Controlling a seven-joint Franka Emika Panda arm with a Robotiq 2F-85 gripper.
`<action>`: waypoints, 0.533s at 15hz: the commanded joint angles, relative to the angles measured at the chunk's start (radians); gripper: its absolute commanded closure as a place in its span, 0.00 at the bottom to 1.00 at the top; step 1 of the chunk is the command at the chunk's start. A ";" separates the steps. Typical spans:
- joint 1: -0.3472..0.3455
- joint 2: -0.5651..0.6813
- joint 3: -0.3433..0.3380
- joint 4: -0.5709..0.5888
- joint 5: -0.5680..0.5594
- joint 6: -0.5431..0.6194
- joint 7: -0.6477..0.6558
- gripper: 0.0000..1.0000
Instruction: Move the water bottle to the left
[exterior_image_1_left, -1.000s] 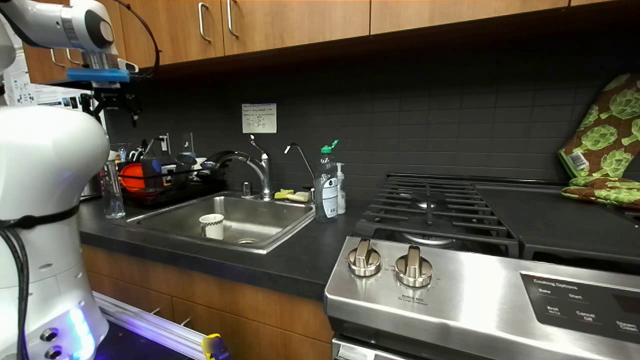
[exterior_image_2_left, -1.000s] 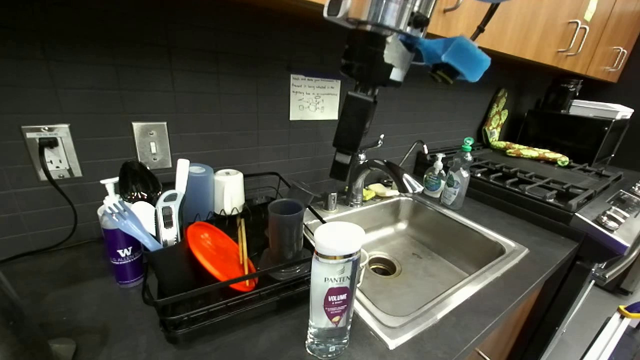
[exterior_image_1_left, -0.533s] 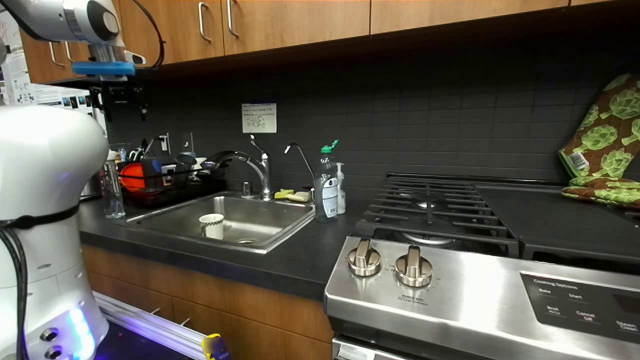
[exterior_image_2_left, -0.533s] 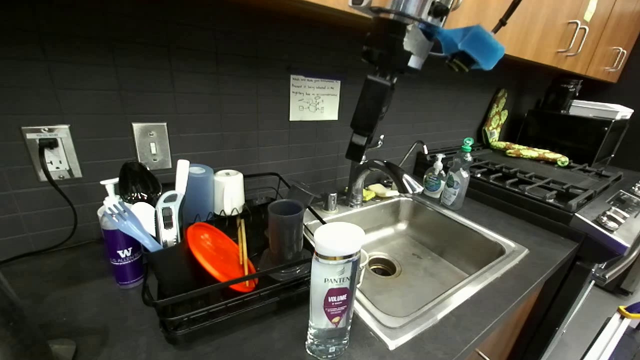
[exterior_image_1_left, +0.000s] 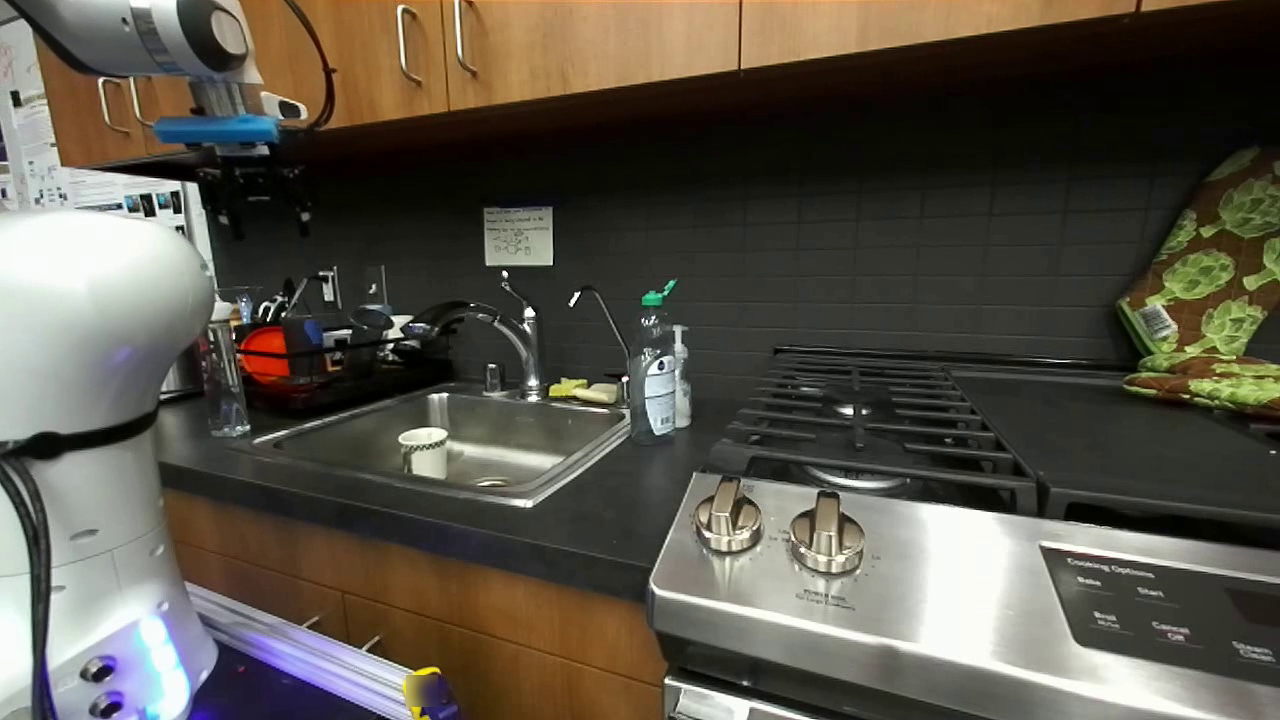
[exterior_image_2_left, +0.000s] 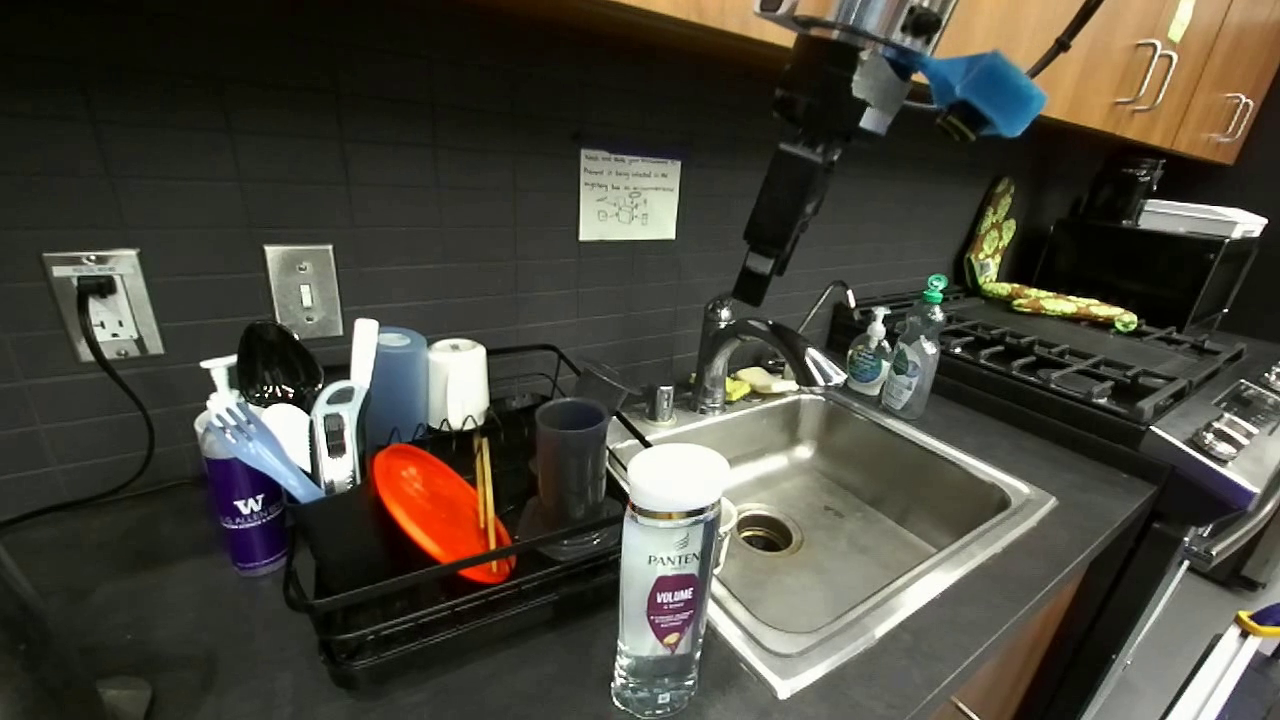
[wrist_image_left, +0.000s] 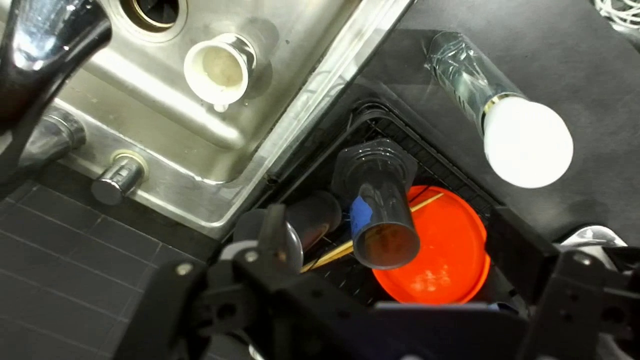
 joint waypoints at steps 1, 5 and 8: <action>-0.025 -0.052 -0.011 -0.038 -0.008 -0.012 0.043 0.00; -0.050 -0.079 -0.023 -0.059 -0.007 -0.026 0.074 0.00; -0.067 -0.098 -0.035 -0.069 -0.008 -0.049 0.091 0.00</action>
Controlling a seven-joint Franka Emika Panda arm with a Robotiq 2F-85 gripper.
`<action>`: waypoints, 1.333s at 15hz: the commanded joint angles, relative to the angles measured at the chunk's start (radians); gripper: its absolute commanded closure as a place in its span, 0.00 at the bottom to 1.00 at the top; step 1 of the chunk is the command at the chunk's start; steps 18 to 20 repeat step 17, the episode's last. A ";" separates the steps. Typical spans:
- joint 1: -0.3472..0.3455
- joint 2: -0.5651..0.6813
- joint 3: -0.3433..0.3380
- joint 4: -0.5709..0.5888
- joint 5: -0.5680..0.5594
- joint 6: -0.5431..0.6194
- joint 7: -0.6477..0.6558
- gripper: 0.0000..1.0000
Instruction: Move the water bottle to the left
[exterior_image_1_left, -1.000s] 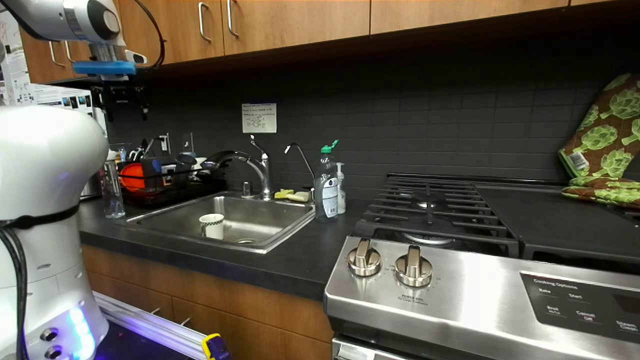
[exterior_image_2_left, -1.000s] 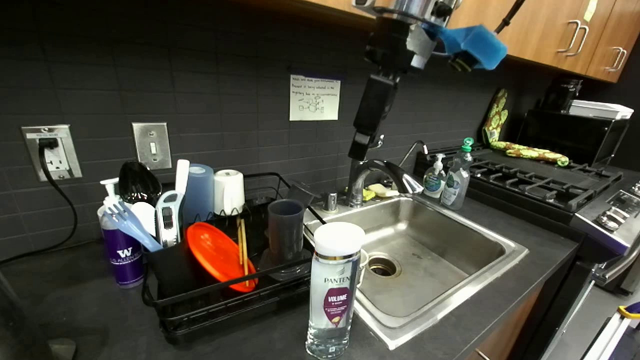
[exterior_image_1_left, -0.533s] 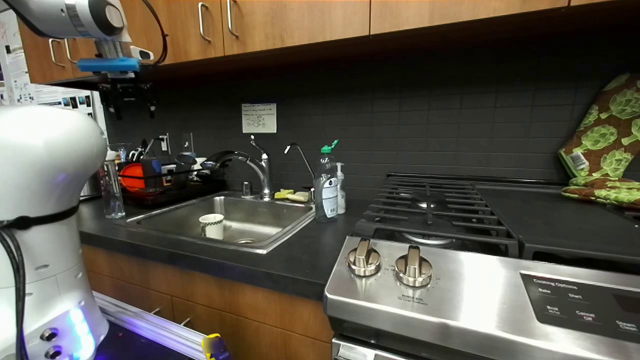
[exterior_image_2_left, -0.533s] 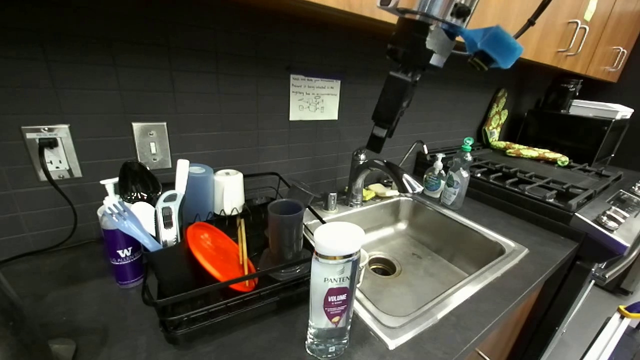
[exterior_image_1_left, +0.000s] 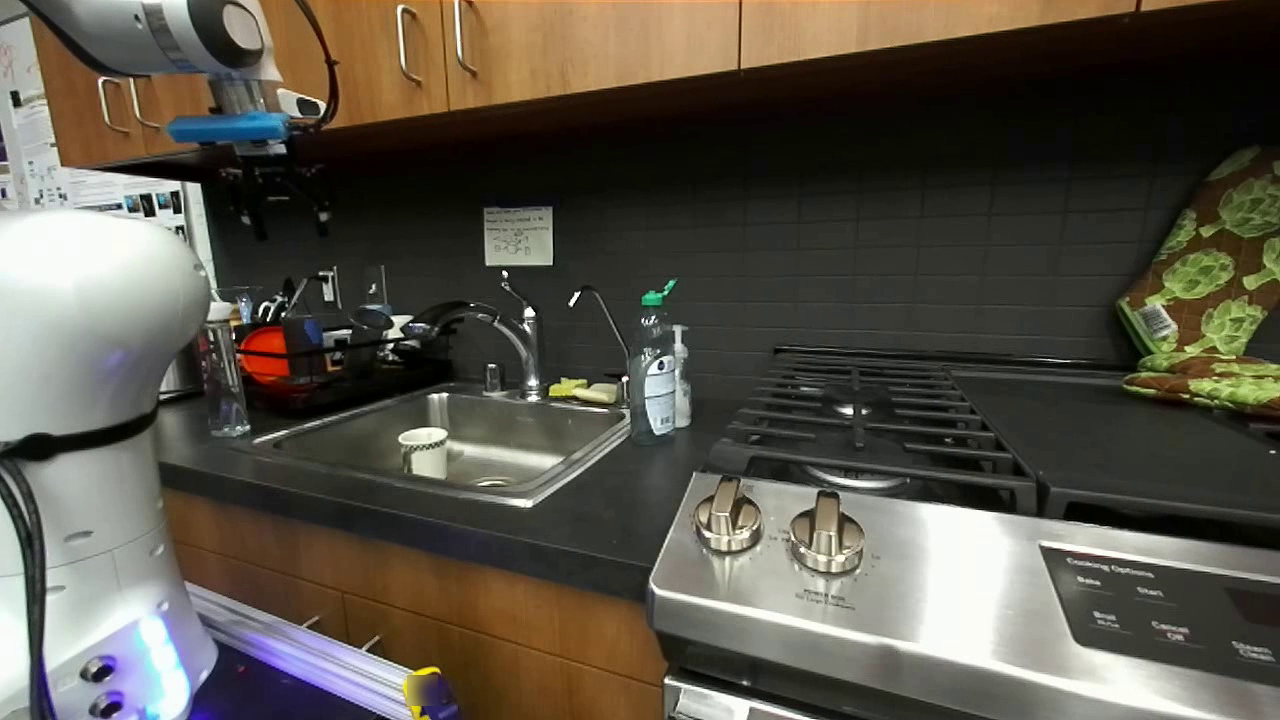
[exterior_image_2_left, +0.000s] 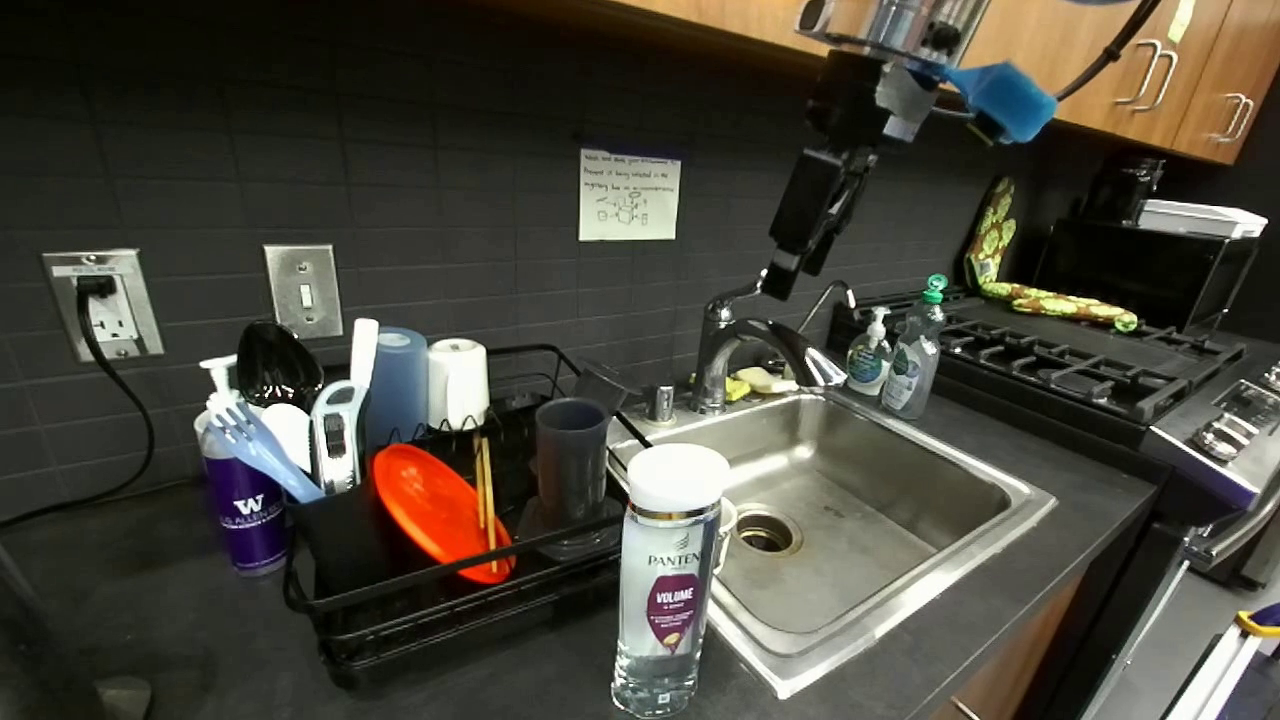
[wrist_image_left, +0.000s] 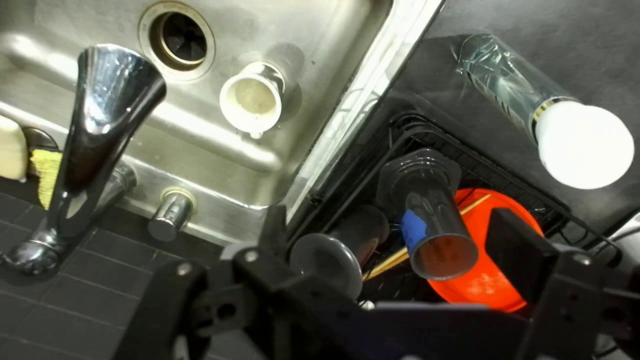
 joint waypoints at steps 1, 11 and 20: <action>-0.020 -0.049 -0.016 -0.023 -0.008 -0.042 0.036 0.00; -0.074 -0.129 -0.024 -0.073 -0.021 -0.091 0.110 0.00; -0.081 -0.131 -0.026 -0.080 -0.010 -0.088 0.111 0.00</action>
